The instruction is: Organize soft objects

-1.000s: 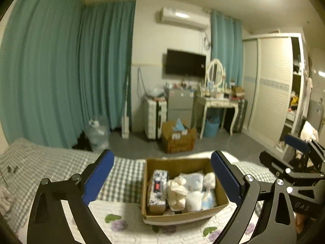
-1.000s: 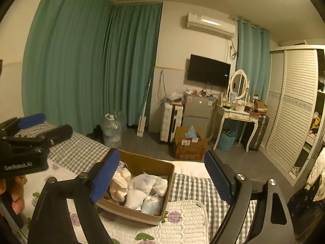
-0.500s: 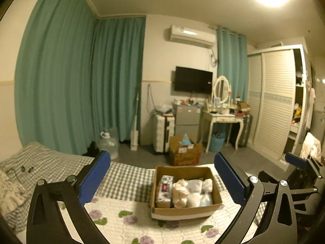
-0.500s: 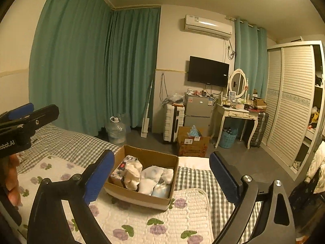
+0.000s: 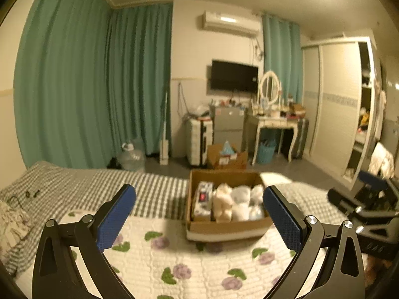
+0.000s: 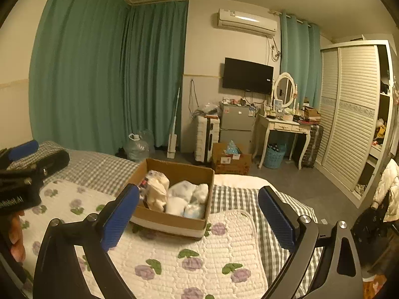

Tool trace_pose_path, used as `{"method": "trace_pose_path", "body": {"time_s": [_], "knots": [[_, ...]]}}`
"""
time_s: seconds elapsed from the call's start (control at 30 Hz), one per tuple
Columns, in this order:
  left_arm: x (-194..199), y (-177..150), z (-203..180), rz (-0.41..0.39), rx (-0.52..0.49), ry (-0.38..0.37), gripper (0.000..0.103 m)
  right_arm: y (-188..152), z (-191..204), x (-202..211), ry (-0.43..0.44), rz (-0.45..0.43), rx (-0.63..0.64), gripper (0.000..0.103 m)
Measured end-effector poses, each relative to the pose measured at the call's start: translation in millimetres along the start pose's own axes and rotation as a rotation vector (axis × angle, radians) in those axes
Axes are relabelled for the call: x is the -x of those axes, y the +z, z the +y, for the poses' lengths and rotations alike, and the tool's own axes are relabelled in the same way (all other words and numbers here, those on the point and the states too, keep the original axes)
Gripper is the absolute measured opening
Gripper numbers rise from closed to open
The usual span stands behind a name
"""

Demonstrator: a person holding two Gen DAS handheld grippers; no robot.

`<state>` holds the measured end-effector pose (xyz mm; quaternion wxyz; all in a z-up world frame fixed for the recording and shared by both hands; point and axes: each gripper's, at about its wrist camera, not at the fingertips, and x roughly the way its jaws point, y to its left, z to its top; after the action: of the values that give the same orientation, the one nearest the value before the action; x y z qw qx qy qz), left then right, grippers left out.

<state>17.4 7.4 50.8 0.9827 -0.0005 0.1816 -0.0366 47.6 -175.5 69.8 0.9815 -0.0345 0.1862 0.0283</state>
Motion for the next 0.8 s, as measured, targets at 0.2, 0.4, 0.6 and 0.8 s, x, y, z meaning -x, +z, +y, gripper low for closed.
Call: {"method": "trace_pose_path", "body": {"time_s": [0.2, 0.4, 0.6, 0.8], "knots": [[-24, -20, -5, 0.044, -0.016, -0.001, 0.103, -18, -11, -21, -0.016, 0.022, -0.037, 0.097], [-39, -34, -13, 0.079, -0.061, 0.012, 0.103, -35, -14, -44, -0.015, 0.076, -0.045, 0.097], [-45, -38, -8, 0.103, -0.049, -0.009, 0.103, -42, -10, -51, -0.011, 0.092, -0.036, 0.097], [-45, -38, -3, 0.101, -0.039, -0.009, 0.103, -45, -5, -55, -0.01, 0.103, -0.034, 0.097]]}}
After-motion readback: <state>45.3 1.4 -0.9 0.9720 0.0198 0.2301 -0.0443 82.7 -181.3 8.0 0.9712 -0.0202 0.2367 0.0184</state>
